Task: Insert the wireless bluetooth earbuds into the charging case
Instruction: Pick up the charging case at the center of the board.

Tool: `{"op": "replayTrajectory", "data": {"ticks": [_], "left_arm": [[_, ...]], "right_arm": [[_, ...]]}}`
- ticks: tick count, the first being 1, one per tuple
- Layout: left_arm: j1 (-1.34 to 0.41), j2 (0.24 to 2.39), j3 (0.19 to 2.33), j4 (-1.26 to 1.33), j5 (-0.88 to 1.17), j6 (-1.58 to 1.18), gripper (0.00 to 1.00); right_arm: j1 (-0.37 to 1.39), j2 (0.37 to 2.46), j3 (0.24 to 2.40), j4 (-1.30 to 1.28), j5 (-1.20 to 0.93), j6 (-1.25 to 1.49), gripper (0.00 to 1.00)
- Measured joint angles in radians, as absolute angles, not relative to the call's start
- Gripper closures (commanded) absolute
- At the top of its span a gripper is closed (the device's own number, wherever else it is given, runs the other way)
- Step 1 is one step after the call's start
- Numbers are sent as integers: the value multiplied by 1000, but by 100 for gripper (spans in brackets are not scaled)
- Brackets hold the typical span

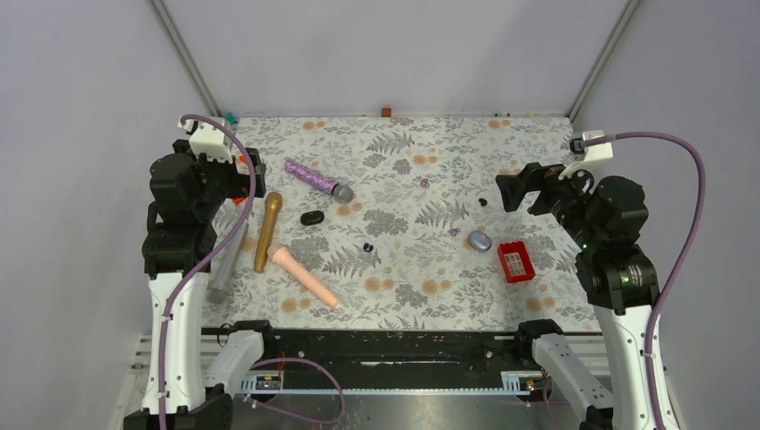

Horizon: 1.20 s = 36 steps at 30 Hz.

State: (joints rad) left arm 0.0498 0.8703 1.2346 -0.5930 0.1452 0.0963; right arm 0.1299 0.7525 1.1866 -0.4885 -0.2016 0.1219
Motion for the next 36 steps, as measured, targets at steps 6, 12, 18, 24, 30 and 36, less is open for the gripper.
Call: {"op": "replayTrajectory", "data": {"ticks": [6, 12, 18, 24, 30, 36], "left_arm": [[52, 872, 1235, -593, 155, 98, 1], [52, 900, 1245, -612, 241, 150, 2], [52, 905, 1217, -613, 309, 169, 2], [52, 899, 1153, -631, 372, 183, 2], [52, 899, 1149, -633, 429, 187, 1], [52, 899, 1135, -633, 453, 188, 1]], "right_arm": [[130, 754, 1177, -484, -249, 109, 1], [130, 778, 1153, -481, -304, 67, 1], [130, 812, 1132, -477, -339, 34, 1], [130, 834, 1099, -450, -269, 23, 1], [130, 873, 1074, -401, -183, 28, 1], [130, 982, 1070, -384, -79, 52, 8]]}}
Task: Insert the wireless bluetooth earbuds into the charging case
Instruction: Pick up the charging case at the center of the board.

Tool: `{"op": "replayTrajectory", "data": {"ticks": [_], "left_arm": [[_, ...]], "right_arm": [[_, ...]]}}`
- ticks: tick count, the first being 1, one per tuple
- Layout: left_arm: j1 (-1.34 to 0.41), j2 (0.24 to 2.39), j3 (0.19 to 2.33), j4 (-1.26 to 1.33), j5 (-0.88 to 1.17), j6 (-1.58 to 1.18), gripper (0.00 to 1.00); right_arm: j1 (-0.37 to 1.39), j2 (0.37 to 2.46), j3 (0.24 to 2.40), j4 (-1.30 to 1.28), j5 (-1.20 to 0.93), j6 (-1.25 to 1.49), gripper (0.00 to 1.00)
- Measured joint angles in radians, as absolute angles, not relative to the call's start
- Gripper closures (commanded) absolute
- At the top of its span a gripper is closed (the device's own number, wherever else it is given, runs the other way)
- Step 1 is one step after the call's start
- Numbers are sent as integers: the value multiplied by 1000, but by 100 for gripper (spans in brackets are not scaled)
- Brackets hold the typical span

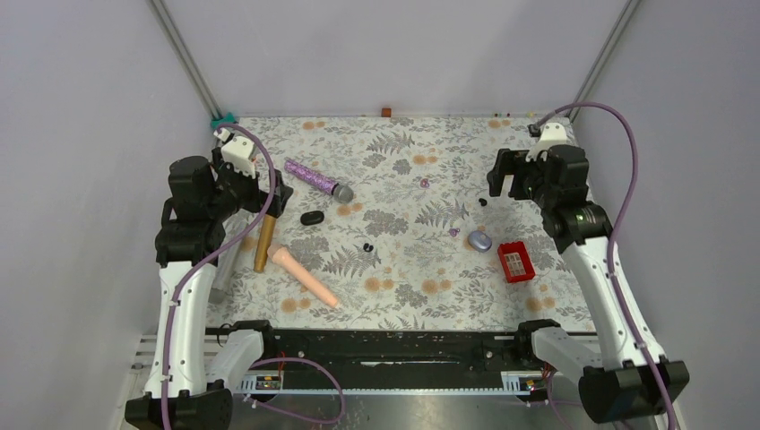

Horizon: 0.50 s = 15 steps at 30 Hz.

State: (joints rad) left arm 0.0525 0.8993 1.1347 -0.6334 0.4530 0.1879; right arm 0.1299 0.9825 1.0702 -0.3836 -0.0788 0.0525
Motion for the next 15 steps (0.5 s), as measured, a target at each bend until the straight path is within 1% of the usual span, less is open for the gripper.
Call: {"op": "replayTrajectory", "data": {"ticks": [2, 6, 9, 15], "left_arm": [[52, 899, 1134, -633, 453, 187, 1], [53, 898, 1134, -628, 457, 187, 2], [52, 897, 1126, -625, 462, 188, 1], [53, 898, 1115, -625, 472, 188, 1]], "right_arm": [[130, 1037, 1074, -391, -65, 58, 14], [130, 1182, 1130, -459, -75, 49, 21], [130, 1279, 1179, -515, -107, 15, 23], [130, 1417, 1218, -638, -205, -97, 24]]}}
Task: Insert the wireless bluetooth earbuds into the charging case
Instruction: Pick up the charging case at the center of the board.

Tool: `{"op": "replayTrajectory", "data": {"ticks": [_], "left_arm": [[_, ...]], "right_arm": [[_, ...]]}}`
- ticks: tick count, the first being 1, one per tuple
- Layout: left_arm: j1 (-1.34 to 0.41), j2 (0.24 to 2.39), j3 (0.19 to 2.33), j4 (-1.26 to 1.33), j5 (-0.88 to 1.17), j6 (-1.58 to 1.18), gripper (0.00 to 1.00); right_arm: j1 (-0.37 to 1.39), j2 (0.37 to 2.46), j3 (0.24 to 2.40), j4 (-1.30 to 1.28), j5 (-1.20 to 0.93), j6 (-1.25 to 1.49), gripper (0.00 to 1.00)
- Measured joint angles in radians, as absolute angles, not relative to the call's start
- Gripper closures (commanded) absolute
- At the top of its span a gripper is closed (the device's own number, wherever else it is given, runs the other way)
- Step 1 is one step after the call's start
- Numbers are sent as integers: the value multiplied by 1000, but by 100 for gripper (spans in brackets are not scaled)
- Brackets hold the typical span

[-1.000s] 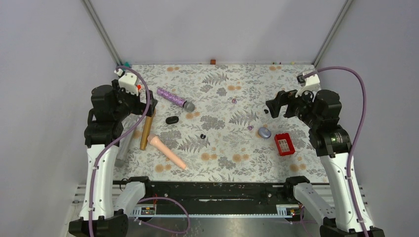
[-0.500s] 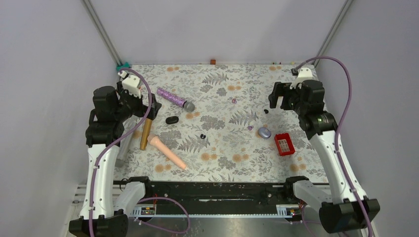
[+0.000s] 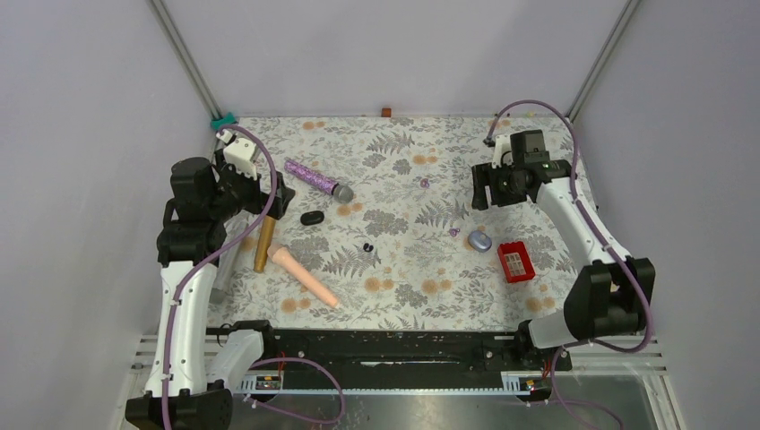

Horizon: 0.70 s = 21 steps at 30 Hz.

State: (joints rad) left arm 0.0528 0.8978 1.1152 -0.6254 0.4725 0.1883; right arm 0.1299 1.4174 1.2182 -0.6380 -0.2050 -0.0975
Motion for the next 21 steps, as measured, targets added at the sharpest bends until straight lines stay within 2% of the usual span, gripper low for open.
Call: {"op": "replayTrajectory", "data": {"ticks": [10, 16, 21], "left_arm": [[53, 898, 1115, -626, 490, 192, 1], [53, 898, 1115, -625, 497, 192, 1], [53, 898, 1110, -625, 501, 195, 2]], "right_arm": [[130, 1539, 1231, -782, -298, -318, 26], [130, 1603, 1217, -784, -283, -471, 32], [131, 1691, 1214, -781, -251, -548, 32]]}}
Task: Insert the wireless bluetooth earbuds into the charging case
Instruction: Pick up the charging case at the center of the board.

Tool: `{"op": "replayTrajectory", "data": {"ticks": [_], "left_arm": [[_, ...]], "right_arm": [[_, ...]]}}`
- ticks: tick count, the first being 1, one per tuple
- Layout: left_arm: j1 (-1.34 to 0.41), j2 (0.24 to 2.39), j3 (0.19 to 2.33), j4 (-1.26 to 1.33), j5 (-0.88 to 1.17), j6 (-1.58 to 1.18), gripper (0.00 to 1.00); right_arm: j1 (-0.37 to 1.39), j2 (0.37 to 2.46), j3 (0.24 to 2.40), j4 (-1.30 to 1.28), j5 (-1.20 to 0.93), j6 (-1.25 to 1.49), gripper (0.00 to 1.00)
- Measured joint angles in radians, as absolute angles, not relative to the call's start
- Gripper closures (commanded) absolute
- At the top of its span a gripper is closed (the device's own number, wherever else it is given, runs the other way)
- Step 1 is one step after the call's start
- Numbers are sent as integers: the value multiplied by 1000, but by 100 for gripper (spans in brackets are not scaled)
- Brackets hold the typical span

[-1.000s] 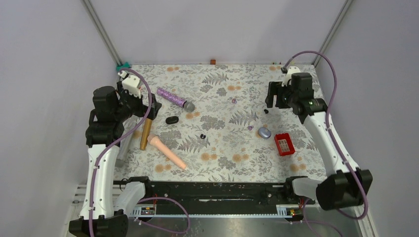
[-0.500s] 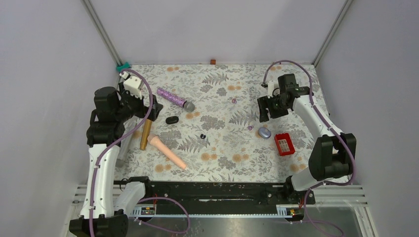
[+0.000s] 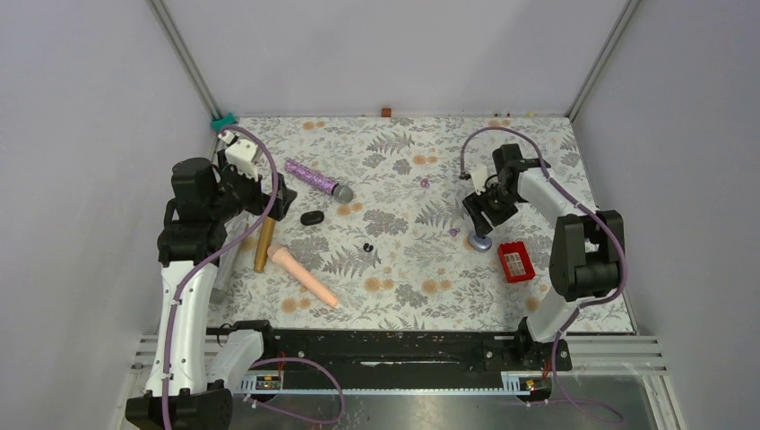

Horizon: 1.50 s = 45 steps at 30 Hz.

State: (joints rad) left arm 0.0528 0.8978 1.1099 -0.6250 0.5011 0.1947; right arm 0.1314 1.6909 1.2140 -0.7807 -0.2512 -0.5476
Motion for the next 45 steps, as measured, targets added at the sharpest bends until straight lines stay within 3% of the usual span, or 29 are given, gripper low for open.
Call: {"op": "replayTrajectory", "data": {"ticks": [18, 37, 45], "left_arm": [[53, 899, 1110, -625, 513, 196, 2], [53, 899, 1110, -625, 515, 196, 2], [53, 899, 1110, -625, 520, 202, 1]], "right_arm": [[255, 1755, 1114, -720, -84, -677, 37], [314, 1766, 1113, -697, -10, -682, 35], [326, 1771, 1113, -698, 17, -680, 55]]}}
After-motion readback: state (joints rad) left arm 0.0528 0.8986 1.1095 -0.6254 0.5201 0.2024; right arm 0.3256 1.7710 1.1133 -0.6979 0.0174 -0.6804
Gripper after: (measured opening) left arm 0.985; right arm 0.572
